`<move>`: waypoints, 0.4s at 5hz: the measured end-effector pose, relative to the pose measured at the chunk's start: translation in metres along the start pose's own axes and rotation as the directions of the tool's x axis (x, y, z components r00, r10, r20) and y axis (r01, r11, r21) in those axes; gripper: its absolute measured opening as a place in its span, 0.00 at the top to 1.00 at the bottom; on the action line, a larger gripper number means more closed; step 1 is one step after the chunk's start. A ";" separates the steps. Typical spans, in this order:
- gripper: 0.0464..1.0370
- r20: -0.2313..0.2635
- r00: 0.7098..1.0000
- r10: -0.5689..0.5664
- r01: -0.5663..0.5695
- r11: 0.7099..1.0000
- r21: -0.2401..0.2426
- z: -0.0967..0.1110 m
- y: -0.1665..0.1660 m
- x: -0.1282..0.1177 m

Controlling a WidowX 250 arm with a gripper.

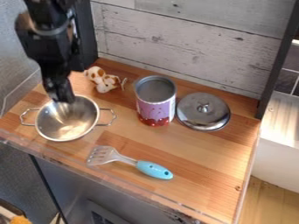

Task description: Move the silver pot to the upper right of table

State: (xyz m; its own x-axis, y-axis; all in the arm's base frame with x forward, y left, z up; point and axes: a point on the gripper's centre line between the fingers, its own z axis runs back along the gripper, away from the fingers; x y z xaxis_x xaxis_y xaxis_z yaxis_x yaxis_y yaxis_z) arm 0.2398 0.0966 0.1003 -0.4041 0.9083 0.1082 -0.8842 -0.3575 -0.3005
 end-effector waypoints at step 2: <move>0.04 -0.002 0.994 0.105 -0.105 0.994 -0.040 -0.014 0.027 -0.005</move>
State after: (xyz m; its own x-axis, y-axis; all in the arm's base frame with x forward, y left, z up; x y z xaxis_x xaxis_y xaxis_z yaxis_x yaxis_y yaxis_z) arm 0.2213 0.0852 0.0783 -0.4945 0.8661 0.0738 -0.8266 -0.4423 -0.3479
